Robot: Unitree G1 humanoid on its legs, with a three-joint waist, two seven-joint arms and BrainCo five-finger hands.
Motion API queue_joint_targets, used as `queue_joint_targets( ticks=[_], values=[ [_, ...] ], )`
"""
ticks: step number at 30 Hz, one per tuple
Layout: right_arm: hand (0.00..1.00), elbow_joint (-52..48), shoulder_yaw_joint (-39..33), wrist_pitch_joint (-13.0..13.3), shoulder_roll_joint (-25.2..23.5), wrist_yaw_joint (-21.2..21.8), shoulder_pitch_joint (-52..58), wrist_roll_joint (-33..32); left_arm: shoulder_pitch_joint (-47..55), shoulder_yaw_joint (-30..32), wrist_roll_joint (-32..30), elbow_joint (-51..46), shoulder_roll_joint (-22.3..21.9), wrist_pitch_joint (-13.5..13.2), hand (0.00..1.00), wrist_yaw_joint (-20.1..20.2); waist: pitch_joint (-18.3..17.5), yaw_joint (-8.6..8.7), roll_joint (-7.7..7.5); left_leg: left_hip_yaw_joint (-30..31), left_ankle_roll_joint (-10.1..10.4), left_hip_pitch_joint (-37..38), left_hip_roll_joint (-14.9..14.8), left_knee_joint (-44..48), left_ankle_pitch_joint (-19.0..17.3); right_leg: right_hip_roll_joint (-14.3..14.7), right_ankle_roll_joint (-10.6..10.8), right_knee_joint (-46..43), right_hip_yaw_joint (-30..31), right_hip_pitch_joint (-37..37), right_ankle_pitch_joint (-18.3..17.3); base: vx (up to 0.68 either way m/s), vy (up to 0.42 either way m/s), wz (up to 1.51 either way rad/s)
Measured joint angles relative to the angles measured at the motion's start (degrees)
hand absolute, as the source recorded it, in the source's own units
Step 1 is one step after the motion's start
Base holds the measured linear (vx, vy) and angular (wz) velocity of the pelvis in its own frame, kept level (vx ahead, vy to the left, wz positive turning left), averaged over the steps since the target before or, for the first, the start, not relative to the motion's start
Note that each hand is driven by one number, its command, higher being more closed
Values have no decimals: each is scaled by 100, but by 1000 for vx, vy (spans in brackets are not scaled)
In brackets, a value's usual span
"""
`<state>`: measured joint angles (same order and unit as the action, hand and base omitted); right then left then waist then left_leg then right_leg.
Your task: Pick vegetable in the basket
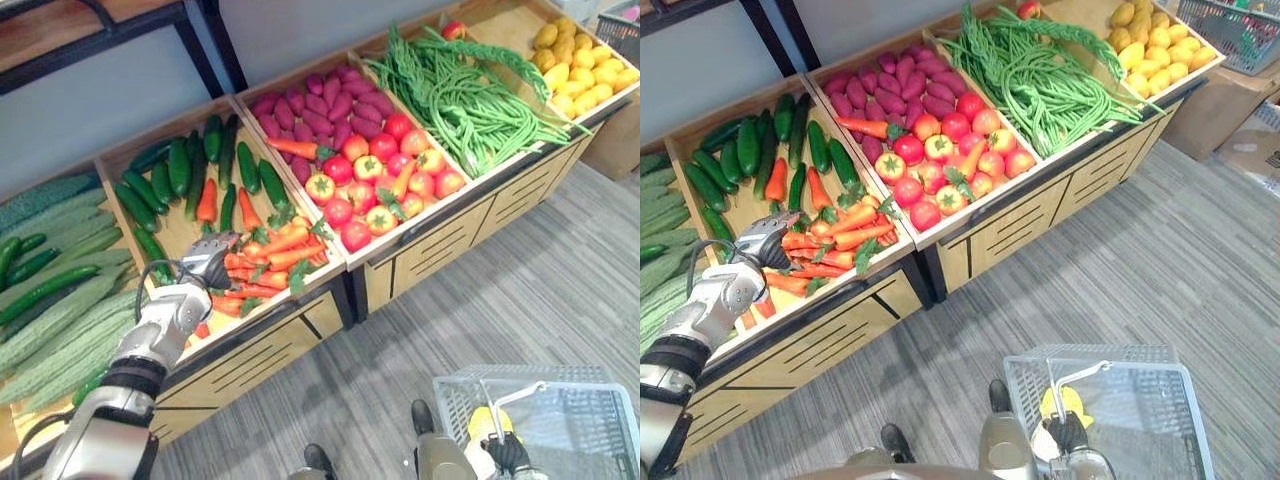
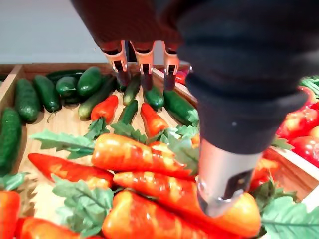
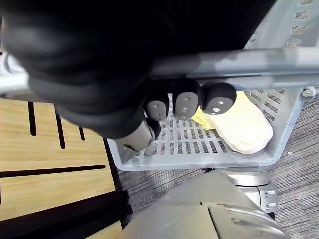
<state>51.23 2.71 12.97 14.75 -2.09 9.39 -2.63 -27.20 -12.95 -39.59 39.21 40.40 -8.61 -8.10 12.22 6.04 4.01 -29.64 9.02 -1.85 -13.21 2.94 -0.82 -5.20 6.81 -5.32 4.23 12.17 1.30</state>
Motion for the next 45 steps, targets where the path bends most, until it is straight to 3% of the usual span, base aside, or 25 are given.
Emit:
queue_joint_targets(
  ticks=[6,16,17,19,22,25,27,29,39,45],
  values=[
    [100,-186,-3,8,1,-21,-215,-65,-211,-15,5,402,-344,171,0,-27,263,3,-69,-51,-46,-340,-55,209,30,33,-8,-200,101,395,66,-16,-20,-8],
    [100,-381,18,21,2,-147,-436,-250,-747,179,146,694,-408,286,0,42,592,-66,-172,-188,-96,-640,-131,422,-52,86,-3,-304,266,757,94,0,0,-7],
    [100,-382,38,21,1,-149,-468,-249,-772,240,255,806,-406,285,100,36,608,-80,-193,-225,-95,-671,-156,467,-68,104,-20,-304,278,784,106,-12,-12,-11],
    [100,-414,41,21,7,-149,-498,-251,-885,366,327,1017,-412,241,100,-44,643,-167,-247,-269,-89,-748,-197,546,-89,141,-10,-311,336,877,118,-48,-23,-10],
    [100,-432,40,22,22,-152,-573,-261,-902,510,323,1139,-421,246,100,-302,718,-161,-317,-288,-44,-823,-218,615,-125,144,-16,-297,374,955,118,-60,-17,-9],
    [100,-448,55,38,12,-151,-684,-297,-1216,666,307,1362,-425,371,100,-567,831,-137,-402,-346,-74,-919,-243,645,-159,127,-2,-279,363,1068,129,-80,-16,-16],
    [100,-545,66,58,-24,-146,-776,-297,-1497,792,286,1498,-403,554,100,-729,1011,-80,-591,-444,-70,-966,-258,640,-153,109,7,-233,364,1164,184,-51,-16,-20],
    [100,-547,46,105,-66,-162,-789,-301,-1641,871,302,1459,-346,534,100,-737,1088,-5,-653,-437,-63,-1030,-251,636,-129,89,0,-124,344,1163,334,-7,-7,-2],
    [100,-561,69,129,-105,-243,-830,-297,-1743,813,344,1455,-484,566,100,-851,1115,66,-610,-439,-135,-980,-235,676,-117,70,-12,-80,311,1101,490,69,4,-2],
    [100,-560,231,148,-103,-261,-814,-293,-1623,843,348,1514,-644,673,100,-1178,1112,127,-612,-422,-126,-940,-244,736,-211,38,-9,2,269,974,488,-10,-5,1]
  ],
)
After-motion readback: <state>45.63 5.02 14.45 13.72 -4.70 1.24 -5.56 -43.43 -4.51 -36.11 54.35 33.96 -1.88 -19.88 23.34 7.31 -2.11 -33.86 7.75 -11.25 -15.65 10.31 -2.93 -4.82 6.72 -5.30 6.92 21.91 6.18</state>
